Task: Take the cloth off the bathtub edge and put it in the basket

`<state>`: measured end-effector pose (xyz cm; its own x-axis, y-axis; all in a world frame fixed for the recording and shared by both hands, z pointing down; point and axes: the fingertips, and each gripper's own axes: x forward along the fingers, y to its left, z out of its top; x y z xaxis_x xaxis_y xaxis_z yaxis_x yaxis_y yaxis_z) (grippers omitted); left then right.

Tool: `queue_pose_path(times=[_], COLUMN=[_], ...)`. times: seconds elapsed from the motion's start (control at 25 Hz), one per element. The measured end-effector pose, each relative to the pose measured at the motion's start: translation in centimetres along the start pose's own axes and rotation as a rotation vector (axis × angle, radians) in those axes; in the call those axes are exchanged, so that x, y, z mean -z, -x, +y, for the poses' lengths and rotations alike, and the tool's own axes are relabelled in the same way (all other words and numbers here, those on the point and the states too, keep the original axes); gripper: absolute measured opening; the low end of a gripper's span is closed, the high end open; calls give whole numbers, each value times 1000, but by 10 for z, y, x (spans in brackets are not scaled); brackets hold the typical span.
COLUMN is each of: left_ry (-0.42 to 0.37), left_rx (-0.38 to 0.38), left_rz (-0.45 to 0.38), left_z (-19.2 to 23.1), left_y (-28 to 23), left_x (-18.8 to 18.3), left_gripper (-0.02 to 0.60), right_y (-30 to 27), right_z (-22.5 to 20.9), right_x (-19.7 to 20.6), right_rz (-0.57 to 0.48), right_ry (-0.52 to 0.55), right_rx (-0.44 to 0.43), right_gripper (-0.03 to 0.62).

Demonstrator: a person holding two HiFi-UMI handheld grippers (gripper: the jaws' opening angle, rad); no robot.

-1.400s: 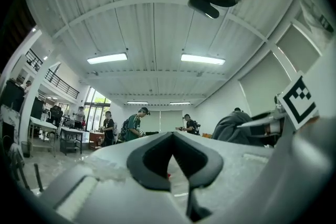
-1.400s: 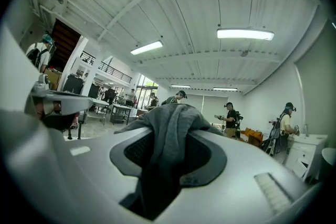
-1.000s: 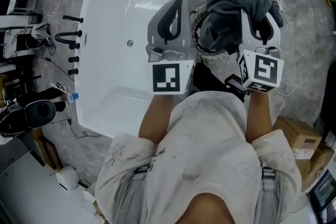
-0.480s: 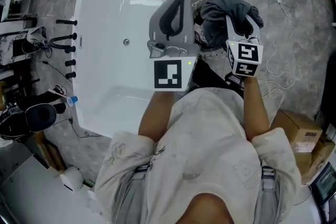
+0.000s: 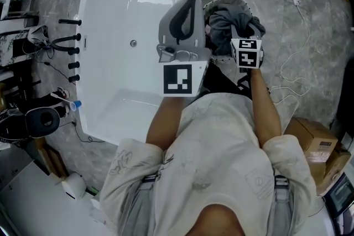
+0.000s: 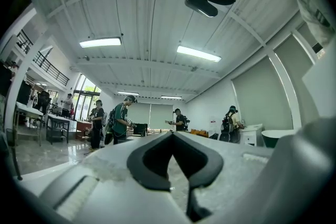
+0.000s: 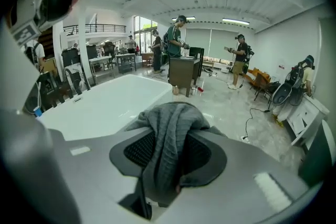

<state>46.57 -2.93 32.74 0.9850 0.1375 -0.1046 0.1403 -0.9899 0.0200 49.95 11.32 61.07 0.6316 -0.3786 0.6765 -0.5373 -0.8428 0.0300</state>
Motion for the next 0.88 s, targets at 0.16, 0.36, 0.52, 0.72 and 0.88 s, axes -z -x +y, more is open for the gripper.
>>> queue_pose_path(times=[0.16,0.36,0.52,0.72,0.88], left_ry=[-8,-16,-22,-27,-33], left_rx=[1,16,26,23,23], left_rz=[-2,-25,-16,-6,-3], left_z=[-1,-3,-6,-3,-2], left_y=[-2,-6,-6,-7,-6], left_x=[0,5,9,11,12], left_gripper=[0,0,0,0,0], right_y=[-19,-49,-60,-70,-71], right_z=[1,4,3,6,6], right_x=[20,52,72,88,88], right_rz=[68,174,247,285,276], right_ry=[-3,-21,-32,-32,-42], right_rx=[-11,-44,-46,-59,-48], right_gripper=[141,141,142,141,157])
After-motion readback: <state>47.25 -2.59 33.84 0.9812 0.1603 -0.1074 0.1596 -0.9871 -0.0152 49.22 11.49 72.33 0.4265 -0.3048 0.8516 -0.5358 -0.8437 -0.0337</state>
